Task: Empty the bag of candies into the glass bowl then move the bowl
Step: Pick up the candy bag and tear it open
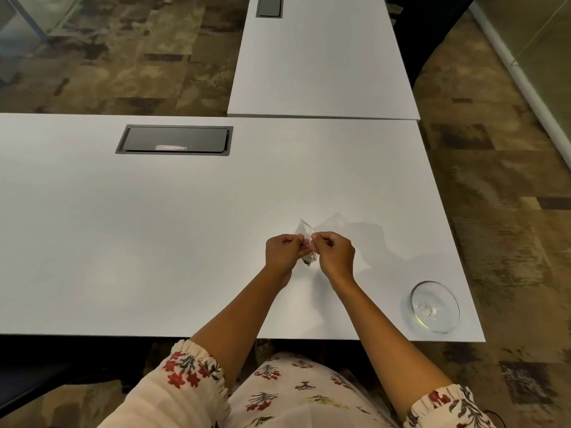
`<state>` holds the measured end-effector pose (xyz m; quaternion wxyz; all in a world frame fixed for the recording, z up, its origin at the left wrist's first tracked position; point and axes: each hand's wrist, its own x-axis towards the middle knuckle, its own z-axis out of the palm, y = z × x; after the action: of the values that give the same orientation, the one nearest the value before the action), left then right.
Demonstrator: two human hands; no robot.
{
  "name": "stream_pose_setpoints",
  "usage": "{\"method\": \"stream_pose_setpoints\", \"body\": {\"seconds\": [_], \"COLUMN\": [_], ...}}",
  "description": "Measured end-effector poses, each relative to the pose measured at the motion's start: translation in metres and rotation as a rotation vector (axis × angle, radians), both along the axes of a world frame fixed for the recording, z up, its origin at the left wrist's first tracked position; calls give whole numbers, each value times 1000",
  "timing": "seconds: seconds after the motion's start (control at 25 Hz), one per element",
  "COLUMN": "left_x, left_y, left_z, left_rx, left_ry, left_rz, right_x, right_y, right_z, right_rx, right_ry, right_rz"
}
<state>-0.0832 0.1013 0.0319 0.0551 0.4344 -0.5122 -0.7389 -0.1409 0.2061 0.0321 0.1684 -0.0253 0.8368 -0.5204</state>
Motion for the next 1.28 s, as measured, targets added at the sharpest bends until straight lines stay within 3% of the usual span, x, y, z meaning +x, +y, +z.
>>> {"method": "stream_pose_setpoints", "body": {"seconds": [0.2, 0.44, 0.56, 0.92, 1.0, 1.16, 1.28], "left_x": [-1, -10, -12, -16, -20, -32, -37], "left_y": [4, 1, -2, -2, 5, 23, 32], "left_z": [8, 26, 30, 35, 38, 48, 56], "left_rx": [-36, -443, -557, -649, -683, -716, -671], "left_ry": [0, -212, -266, -343, -333, -295, -249], "left_rz": [-18, -218, -313, -541, -613, -673, -719], "right_x": [-6, -16, -21, -29, -30, -32, -31], "right_y": [11, 28, 37, 68, 76, 86, 90], "right_z": [0, 3, 6, 3, -3, -14, -28], "right_rx": [-15, 158, 241, 215, 54, -491, -537], "right_ry": [-16, 189, 234, 144, 21, -585, -858], "right_rz": [-10, 144, 165, 155, 82, -192, -181]}}
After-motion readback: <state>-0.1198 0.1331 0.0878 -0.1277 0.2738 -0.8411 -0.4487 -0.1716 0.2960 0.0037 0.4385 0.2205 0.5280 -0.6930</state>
